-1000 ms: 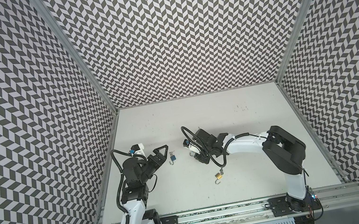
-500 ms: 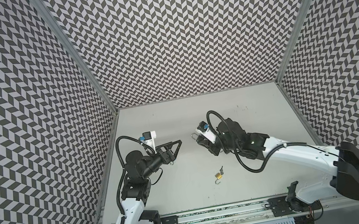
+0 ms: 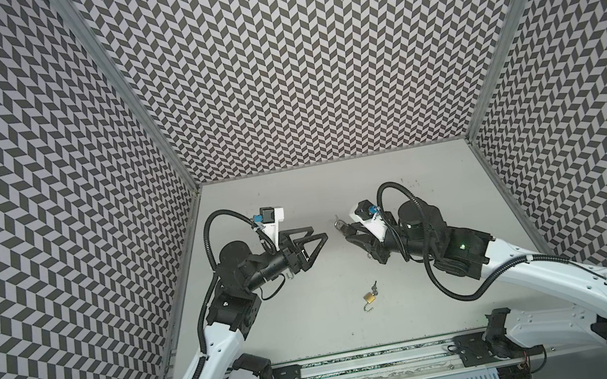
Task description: Lock with the key
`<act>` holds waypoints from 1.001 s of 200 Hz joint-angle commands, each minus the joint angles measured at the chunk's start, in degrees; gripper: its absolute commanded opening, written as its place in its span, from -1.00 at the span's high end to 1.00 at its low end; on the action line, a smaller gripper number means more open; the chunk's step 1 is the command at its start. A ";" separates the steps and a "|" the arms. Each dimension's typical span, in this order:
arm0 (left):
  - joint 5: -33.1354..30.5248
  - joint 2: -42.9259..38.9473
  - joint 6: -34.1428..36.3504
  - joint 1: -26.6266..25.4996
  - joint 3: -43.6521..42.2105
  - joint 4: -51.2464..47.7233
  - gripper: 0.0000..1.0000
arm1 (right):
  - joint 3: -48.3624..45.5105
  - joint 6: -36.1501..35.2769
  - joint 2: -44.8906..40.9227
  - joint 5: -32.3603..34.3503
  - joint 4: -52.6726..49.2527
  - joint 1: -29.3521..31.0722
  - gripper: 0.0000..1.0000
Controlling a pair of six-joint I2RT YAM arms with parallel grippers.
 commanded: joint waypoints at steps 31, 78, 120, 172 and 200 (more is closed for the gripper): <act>-2.22 2.83 4.18 -6.23 4.41 -3.25 -0.47 | 6.13 -9.54 -0.77 -5.00 -10.45 0.08 1.00; -3.38 6.70 4.12 -10.21 6.02 -3.46 -0.34 | 5.47 -13.90 -3.13 -5.08 -10.62 0.08 1.00; -4.93 9.00 4.57 -11.92 6.80 -4.69 -0.17 | 5.12 -14.32 -4.11 -6.21 -9.91 0.08 1.00; -5.14 9.26 4.39 -12.20 7.27 -4.19 0.18 | 5.45 -14.70 -3.25 -7.04 -10.59 0.17 1.00; -5.46 9.01 4.39 -12.20 7.28 -4.28 0.37 | 5.47 -14.74 -3.24 -7.26 -10.55 0.17 1.00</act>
